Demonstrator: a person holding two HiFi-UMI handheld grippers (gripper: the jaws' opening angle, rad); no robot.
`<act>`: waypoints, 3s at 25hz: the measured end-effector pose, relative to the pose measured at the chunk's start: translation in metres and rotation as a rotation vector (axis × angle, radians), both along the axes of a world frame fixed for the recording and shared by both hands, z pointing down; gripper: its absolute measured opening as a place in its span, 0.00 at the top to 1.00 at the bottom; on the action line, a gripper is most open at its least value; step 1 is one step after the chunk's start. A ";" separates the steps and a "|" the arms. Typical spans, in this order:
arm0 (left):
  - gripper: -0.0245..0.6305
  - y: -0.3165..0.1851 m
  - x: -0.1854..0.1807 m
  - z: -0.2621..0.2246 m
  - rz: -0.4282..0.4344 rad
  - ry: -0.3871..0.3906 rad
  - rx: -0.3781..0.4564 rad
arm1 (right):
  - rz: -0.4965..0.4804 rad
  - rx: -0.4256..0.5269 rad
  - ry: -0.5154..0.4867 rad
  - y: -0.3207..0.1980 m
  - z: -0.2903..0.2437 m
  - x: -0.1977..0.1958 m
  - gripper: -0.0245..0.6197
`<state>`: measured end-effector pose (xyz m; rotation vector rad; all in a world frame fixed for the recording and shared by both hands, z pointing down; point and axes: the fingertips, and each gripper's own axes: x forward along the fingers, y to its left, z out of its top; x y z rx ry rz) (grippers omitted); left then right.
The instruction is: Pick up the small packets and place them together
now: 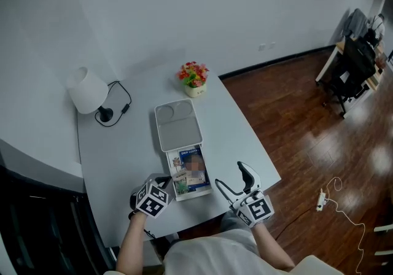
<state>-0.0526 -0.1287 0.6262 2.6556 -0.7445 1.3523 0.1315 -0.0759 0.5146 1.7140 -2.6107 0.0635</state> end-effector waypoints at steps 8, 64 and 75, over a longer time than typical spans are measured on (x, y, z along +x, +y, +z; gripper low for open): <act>0.95 -0.069 0.001 -0.021 -0.008 -0.051 0.064 | -0.063 0.025 -0.014 -0.017 -0.010 -0.022 0.38; 0.31 -0.191 -0.025 -0.061 -0.232 0.337 0.152 | -0.010 0.036 -0.097 -0.060 -0.028 -0.016 0.38; 0.31 -0.088 -0.075 -0.152 -0.414 0.679 0.421 | -0.057 0.121 -0.060 -0.051 -0.061 -0.038 0.39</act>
